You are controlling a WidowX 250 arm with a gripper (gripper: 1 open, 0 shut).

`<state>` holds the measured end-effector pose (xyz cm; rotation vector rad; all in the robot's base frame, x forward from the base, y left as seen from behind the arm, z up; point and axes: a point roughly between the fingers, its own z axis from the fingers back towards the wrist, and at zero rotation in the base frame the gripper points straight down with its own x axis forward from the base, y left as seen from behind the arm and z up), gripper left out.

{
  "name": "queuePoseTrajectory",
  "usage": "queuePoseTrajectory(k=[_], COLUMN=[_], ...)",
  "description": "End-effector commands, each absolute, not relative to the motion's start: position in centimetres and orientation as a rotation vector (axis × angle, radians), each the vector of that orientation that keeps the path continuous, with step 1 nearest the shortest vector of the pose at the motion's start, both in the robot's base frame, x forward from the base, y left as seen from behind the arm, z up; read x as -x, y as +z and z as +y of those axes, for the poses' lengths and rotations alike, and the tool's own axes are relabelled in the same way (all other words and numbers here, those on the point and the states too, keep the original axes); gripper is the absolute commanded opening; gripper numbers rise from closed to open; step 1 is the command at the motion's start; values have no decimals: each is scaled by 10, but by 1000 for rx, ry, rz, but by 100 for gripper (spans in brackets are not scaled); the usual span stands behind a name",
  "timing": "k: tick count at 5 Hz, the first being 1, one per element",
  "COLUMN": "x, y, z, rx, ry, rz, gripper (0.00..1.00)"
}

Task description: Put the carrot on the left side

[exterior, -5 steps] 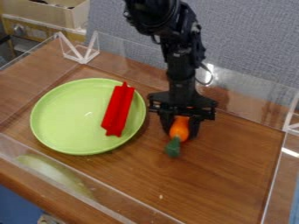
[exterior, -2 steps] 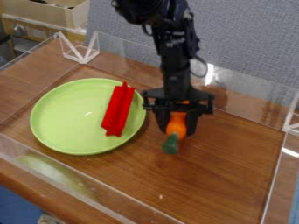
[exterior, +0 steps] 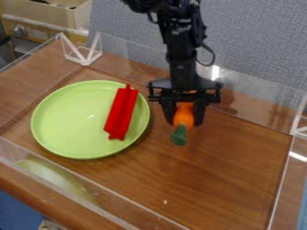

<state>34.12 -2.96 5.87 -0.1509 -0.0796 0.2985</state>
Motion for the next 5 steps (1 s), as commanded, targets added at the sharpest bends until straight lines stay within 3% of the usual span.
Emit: queuePoseTrajectory(k=[1,2,3,5], x=[-336,-327,-333,-342], y=[61,41,36,41], z=[-45,-52,-42,-27], rx=[158,150,154,158], ry=[216,156,161,202], rz=[-111,-90,-96,-112], gripper=[0,0,0,0])
